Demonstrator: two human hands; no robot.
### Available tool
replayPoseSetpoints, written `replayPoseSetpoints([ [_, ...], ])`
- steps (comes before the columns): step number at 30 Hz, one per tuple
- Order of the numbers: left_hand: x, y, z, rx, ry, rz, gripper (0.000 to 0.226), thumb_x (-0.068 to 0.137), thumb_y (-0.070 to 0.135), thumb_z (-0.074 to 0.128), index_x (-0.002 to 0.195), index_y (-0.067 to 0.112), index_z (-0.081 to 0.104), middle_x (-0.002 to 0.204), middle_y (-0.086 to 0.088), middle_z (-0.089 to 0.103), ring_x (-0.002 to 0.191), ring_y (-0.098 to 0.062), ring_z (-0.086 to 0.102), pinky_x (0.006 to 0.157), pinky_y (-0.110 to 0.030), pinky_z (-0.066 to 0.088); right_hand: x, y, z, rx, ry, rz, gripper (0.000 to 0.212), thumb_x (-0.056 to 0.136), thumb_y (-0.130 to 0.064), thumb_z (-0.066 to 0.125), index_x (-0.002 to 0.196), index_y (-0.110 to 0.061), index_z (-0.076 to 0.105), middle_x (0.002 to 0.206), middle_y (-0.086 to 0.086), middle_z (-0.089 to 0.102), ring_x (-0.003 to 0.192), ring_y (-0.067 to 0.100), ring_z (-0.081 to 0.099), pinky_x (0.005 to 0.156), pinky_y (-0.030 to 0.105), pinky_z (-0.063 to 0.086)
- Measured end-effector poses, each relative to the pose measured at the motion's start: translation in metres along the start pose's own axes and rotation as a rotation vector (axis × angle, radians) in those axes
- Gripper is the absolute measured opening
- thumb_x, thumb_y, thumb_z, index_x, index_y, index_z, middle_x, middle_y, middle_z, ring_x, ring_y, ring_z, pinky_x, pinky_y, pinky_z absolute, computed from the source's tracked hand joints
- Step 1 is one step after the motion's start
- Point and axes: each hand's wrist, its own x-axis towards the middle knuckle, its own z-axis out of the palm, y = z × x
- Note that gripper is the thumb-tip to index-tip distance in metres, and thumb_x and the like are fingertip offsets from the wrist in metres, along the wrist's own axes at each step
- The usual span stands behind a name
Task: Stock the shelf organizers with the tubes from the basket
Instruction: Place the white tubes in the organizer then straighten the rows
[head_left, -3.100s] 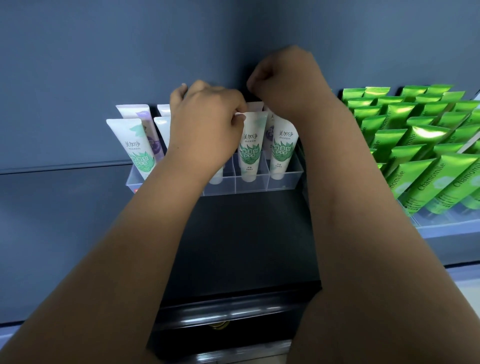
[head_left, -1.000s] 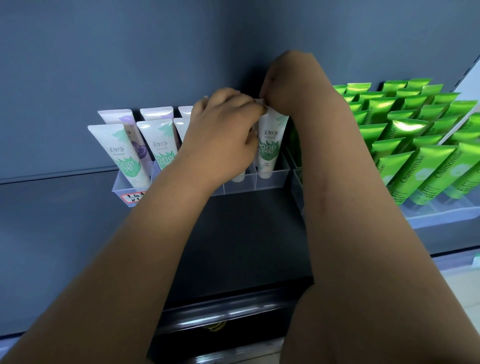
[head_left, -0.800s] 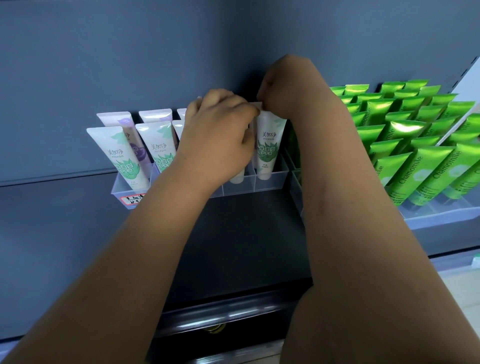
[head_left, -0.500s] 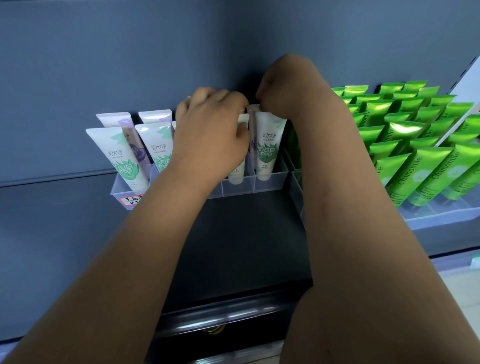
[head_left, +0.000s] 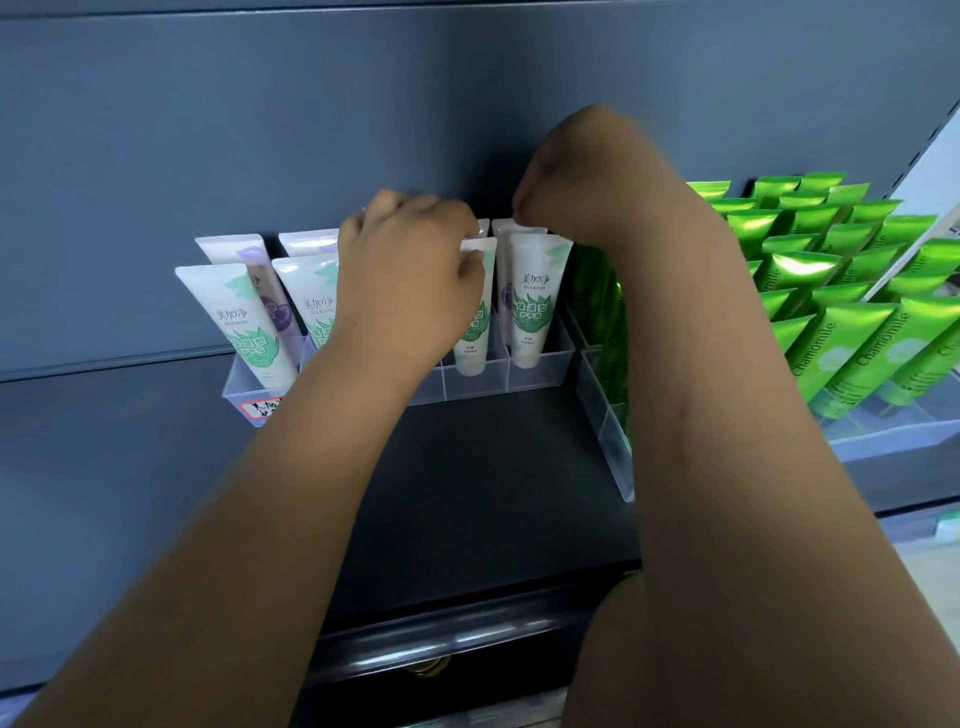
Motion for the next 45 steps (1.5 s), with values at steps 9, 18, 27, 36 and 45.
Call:
replayPoseSetpoints([
  [9, 0.008, 0.009, -0.015, 0.119, -0.001, -0.027, 0.04, 0.094, 0.041, 0.051, 0.119, 0.013, 0.063, 0.124, -0.011, 0.066, 0.128, -0.036, 0.051, 0.118, -0.053, 0.03, -0.043, -0.01, 0.004, 0.056, 0.17, -0.135, 0.034, 0.095, -0.045, 0.053, 0.102, -0.015, 0.065, 0.105, 0.011, 0.065, 0.101, 0.035, 0.06, 0.076, 0.036, 0.044],
  [18, -0.021, 0.043, -0.032, 0.062, 0.011, 0.074, 0.063, 0.092, 0.047, 0.036, 0.133, 0.007, 0.06, 0.136, -0.011, 0.063, 0.138, -0.038, 0.047, 0.119, -0.054, 0.03, -0.091, 0.024, -0.013, 0.061, 0.262, -0.156, 0.045, 0.093, -0.046, 0.047, 0.112, -0.012, 0.07, 0.11, 0.01, 0.069, 0.108, 0.033, 0.061, 0.089, 0.04, 0.05],
  [27, -0.056, 0.078, -0.032, -0.214, 0.03, 0.018, 0.042, 0.093, 0.044, 0.052, 0.119, 0.016, 0.069, 0.118, 0.0, 0.07, 0.118, -0.024, 0.054, 0.102, -0.037, 0.043, -0.137, 0.077, -0.038, 0.432, 0.475, -0.089, 0.023, 0.097, -0.024, 0.055, 0.103, -0.015, 0.074, 0.104, 0.002, 0.074, 0.1, 0.024, 0.064, 0.083, 0.037, 0.051],
  [36, -0.075, 0.116, -0.018, -0.407, 0.024, -0.067, 0.03, 0.091, 0.038, 0.07, 0.117, 0.023, 0.07, 0.115, 0.012, 0.069, 0.112, -0.011, 0.056, 0.09, -0.025, 0.041, -0.167, 0.129, -0.034, 0.373, 0.453, -0.263, 0.018, 0.093, -0.021, 0.065, 0.104, -0.014, 0.076, 0.105, -0.001, 0.072, 0.113, 0.02, 0.059, 0.101, 0.03, 0.044],
  [45, -0.078, 0.119, -0.001, -0.625, -0.047, -0.219, 0.015, 0.088, 0.024, 0.077, 0.102, 0.026, 0.072, 0.097, 0.016, 0.072, 0.086, 0.0, 0.066, 0.075, -0.017, 0.05, -0.166, 0.123, -0.026, 0.34, 0.417, -0.417, 0.005, 0.083, -0.017, 0.074, 0.085, -0.013, 0.078, 0.095, 0.0, 0.073, 0.109, 0.022, 0.059, 0.101, 0.018, 0.038],
])
